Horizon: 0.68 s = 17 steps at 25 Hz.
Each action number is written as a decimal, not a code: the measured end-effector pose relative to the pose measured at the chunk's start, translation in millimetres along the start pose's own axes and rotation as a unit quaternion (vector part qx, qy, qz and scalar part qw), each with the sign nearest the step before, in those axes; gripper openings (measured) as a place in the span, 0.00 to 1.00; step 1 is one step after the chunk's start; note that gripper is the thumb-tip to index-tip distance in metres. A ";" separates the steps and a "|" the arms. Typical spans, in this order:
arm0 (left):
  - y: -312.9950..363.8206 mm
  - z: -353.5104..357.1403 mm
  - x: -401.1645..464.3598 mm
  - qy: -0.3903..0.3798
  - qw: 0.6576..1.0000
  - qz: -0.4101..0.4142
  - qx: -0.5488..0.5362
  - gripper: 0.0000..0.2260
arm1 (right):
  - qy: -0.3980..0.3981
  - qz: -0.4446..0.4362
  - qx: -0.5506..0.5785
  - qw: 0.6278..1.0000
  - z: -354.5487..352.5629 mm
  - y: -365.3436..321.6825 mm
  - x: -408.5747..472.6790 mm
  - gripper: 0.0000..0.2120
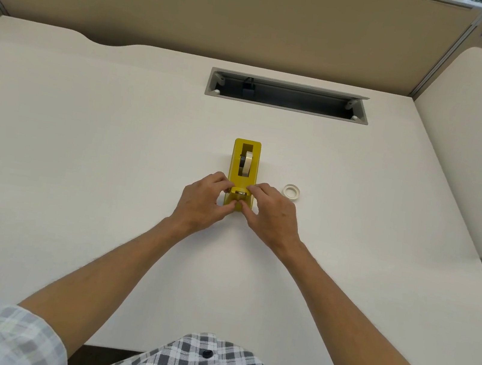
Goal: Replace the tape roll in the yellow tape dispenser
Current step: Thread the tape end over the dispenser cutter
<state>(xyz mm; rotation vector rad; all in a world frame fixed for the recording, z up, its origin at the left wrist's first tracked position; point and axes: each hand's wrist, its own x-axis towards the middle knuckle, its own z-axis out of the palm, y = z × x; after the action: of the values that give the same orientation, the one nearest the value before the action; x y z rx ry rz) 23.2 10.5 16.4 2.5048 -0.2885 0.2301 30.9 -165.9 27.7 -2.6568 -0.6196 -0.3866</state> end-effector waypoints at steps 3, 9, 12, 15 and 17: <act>0.5 -0.3 0.6 0.002 1.000 -0.002 -0.003 0.15 | -0.002 0.012 0.013 1.000 0.0 -0.5 1.1 0.15; 0.5 -2.0 2.5 -0.008 1.000 -0.002 0.009 0.14 | -0.018 0.009 0.012 1.000 -1.0 0.7 3.3 0.13; 2.6 -2.6 3.6 -0.010 1.000 -0.011 0.015 0.13 | -0.029 0.018 0.010 0.999 -1.7 -1.3 3.9 0.13; 2.6 -3.5 5.4 -0.009 1.000 -0.013 0.021 0.13 | -0.037 0.025 0.007 0.999 -1.0 -0.9 2.5 0.14; 4.7 -5.0 2.6 -0.015 1.000 -0.007 0.026 0.14 | -0.039 0.023 0.006 0.999 -2.8 -2.2 0.2 0.16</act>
<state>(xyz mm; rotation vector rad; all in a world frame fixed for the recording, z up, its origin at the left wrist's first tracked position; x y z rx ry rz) 24.0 9.3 23.5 2.5625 -0.2797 0.1955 29.6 -165.2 30.9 -2.6799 -0.5800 -0.2666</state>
